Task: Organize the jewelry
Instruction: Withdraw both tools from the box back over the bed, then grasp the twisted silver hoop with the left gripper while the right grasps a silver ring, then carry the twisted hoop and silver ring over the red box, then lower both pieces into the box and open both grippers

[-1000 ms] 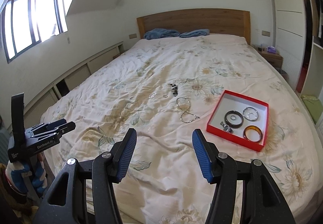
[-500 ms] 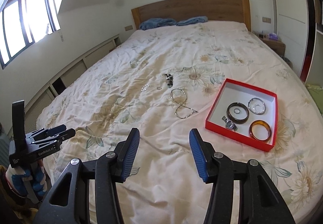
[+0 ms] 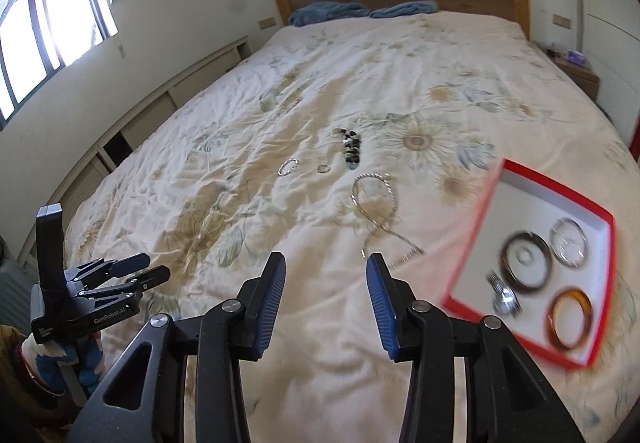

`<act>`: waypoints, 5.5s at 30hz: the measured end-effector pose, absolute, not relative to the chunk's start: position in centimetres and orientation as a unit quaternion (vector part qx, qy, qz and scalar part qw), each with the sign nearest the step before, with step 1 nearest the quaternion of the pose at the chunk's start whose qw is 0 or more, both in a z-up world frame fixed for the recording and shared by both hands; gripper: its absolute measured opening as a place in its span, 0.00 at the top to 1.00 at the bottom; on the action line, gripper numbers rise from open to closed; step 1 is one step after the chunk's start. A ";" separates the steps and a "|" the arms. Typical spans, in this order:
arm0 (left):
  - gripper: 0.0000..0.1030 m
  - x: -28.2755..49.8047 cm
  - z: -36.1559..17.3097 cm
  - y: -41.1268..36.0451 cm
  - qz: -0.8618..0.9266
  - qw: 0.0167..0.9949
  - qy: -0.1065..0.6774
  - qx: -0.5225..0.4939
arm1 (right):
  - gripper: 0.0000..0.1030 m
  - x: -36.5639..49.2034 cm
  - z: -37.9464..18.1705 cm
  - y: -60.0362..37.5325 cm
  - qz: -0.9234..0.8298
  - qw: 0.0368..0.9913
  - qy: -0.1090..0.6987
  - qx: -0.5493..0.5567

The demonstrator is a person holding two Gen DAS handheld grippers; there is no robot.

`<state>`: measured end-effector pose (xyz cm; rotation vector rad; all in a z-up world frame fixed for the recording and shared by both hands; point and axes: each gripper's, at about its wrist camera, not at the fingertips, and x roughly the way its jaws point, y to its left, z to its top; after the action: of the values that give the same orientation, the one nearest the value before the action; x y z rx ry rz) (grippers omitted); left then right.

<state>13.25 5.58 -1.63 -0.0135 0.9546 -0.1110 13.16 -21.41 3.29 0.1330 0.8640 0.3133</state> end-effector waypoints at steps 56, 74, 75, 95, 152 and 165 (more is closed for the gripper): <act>0.93 37.6 -11.4 2.1 -0.154 0.876 0.453 0.057 | 0.80 37.9 -11.5 -11.4 0.191 0.853 0.485 0.026; 0.95 30.5 -8.1 3.5 -0.160 0.874 0.458 0.023 | 0.81 30.5 -8.3 -12.7 0.212 0.848 0.482 0.058; 0.95 29.8 -7.7 3.6 -0.160 0.874 0.459 0.022 | 0.81 29.9 -7.9 -12.7 0.212 0.848 0.481 0.059; 0.95 14.1 2.1 -0.3 -0.209 0.883 0.420 -0.004 | 0.81 11.9 2.4 -19.9 0.141 0.889 0.426 0.088; 0.95 30.1 -8.7 -35.4 -0.267 0.811 0.504 0.130 | 0.80 25.7 -8.8 -49.2 -0.042 0.852 0.517 0.072; 0.88 30.4 -8.4 -35.3 -0.266 0.804 0.519 0.118 | 0.78 25.5 -8.4 -48.9 -0.057 0.847 0.523 0.070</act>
<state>30.42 -35.26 -8.41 0.2533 1.1123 -0.5695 25.46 -48.92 -8.43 0.1483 1.1026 -0.1206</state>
